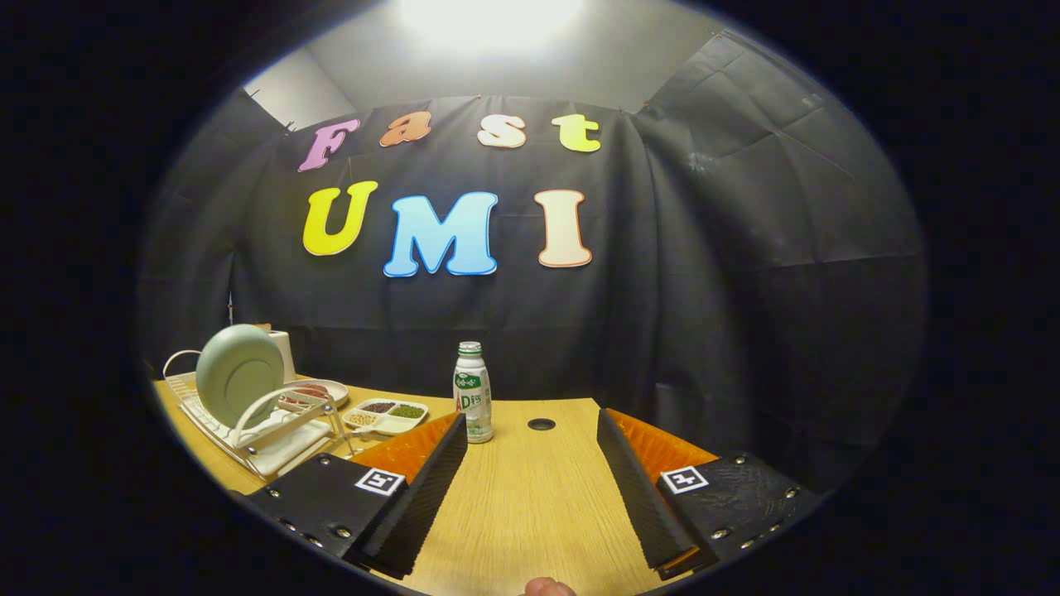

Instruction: Take the plate from the dish rack, then take the spoon from the basket and place it into the plate.

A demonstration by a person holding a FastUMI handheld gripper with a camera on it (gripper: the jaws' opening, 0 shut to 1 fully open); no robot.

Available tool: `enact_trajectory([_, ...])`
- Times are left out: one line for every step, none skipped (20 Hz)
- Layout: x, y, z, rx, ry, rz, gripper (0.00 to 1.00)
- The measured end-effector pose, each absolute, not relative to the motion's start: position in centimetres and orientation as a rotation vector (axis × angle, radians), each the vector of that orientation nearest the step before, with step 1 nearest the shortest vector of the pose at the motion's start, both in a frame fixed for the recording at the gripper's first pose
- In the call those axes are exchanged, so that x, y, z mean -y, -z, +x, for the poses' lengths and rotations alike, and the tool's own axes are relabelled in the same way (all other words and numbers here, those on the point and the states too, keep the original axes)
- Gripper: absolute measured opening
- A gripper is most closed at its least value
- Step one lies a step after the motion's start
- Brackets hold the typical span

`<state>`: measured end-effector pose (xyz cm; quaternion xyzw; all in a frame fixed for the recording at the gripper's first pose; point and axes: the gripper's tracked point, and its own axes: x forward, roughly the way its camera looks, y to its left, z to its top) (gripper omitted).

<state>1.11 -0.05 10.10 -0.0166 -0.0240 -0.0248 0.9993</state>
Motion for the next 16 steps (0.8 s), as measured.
enact_trajectory([-0.5, -11.6, 0.5, 0.052, 0.045, -0.032, 0.97])
enact_trajectory([-1.2, -13.0, 0.0, 0.054, 0.042, -0.033, 0.97])
enact_trajectory([-1.8, -14.1, -0.3, 0.048, 0.039, -0.03, 0.97])
enact_trajectory([-2.6, -15.1, -0.7, 0.038, 0.037, -0.019, 0.97])
enact_trajectory([-3.3, -16.2, -1.0, 0.032, 0.034, -0.004, 0.97])
enact_trajectory([-4.1, -17.3, -1.2, 0.031, 0.034, 0.01, 0.97])
enact_trajectory([-4.9, -18.4, -1.3, 0.037, 0.034, 0.013, 0.97])
enact_trajectory([-5.5, -19.2, -1.4, 0.043, 0.036, 0.008, 0.97])
enact_trajectory([-6.2, -20.1, -1.5, 0.047, 0.039, 0.004, 0.97])
enact_trajectory([-7.0, -20.9, -1.4, 0.052, 0.04, -0.002, 0.97])
enact_trajectory([-7.8, -21.6, -1.3, 0.05, 0.04, -0.007, 0.97])
enact_trajectory([-8.8, -22.0, -1.1, 0.046, 0.036, -0.01, 0.97])
enact_trajectory([-9.7, -22.5, -0.8, 0.039, 0.037, -0.014, 0.97])
enact_trajectory([-10.5, -22.8, -0.5, 0.032, 0.038, -0.021, 0.97])
enact_trajectory([-11.5, -23.5, -0.1, 0.04, 0.03, -0.026, 0.97])
enact_trajectory([-12.5, -24.3, 0.2, 0.052, 0.028, -0.035, 0.97])
